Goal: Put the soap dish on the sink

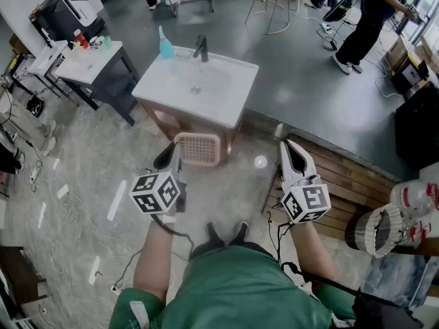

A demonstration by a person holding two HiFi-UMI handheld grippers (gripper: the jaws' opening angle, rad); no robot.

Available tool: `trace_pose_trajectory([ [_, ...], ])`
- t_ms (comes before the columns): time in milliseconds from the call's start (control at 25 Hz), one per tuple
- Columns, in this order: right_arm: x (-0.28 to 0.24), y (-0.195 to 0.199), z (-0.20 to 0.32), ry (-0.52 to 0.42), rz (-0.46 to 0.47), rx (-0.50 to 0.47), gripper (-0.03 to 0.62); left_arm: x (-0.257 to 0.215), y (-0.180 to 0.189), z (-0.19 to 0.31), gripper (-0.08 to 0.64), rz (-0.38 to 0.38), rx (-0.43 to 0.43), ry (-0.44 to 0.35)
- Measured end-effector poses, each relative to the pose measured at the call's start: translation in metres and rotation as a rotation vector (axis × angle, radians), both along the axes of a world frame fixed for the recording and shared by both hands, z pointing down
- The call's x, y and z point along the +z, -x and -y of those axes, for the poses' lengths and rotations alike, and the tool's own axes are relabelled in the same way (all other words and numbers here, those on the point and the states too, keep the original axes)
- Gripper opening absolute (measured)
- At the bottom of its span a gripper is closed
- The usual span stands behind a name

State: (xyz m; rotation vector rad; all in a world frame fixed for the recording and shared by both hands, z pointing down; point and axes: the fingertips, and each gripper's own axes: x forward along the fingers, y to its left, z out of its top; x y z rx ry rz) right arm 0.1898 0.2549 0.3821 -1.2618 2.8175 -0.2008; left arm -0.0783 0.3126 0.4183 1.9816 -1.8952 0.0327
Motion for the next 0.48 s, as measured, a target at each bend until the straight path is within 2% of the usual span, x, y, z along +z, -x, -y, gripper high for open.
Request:
trace_pose_trajectory([
  [200,-0.005,-0.021,0.007,-0.003,0.007,-0.008,0.002,-0.007,-0.022,0.004,0.038,0.004,-0.008,-0.004],
  [480,-0.013,-0.031,0.016,-0.02,0.034,-0.035,0.002,-0.019,-0.033,0.006,0.038,0.017,-0.036,-0.022],
])
